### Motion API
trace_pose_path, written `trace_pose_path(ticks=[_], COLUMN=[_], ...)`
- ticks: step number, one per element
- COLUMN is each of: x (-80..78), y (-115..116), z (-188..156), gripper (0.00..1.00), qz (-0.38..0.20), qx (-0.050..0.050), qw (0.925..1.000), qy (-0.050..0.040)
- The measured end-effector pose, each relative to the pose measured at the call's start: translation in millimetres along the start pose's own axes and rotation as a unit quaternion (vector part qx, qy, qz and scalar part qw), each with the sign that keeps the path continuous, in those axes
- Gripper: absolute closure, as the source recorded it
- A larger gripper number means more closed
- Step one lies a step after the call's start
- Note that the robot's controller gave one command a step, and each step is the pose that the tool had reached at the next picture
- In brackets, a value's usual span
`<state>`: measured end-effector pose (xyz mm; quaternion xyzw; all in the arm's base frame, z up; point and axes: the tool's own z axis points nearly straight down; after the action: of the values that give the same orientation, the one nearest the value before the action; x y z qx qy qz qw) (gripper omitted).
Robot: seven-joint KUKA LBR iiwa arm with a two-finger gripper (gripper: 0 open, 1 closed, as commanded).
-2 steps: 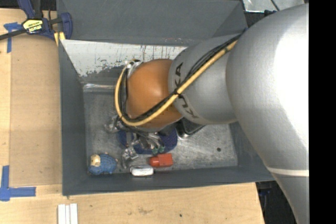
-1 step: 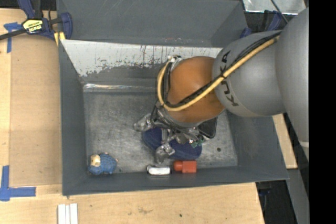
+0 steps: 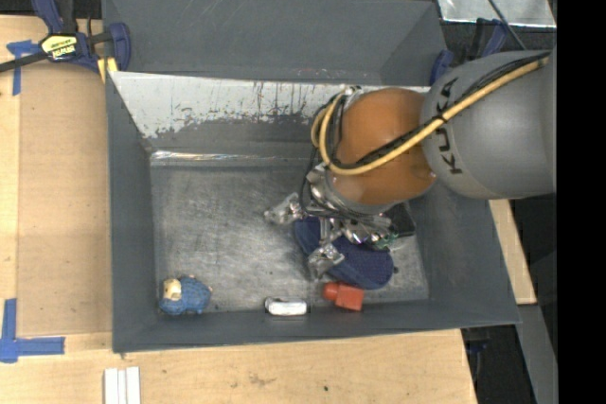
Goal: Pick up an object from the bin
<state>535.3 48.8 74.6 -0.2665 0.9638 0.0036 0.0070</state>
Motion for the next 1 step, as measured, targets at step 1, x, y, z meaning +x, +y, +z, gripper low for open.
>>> trace_pose_path(ticks=[1], x=[-7.4], y=[-60.4], z=[-7.6], gripper=[0.00], qz=[-0.053], qx=[-0.002], qw=[0.9986], qy=[0.0054])
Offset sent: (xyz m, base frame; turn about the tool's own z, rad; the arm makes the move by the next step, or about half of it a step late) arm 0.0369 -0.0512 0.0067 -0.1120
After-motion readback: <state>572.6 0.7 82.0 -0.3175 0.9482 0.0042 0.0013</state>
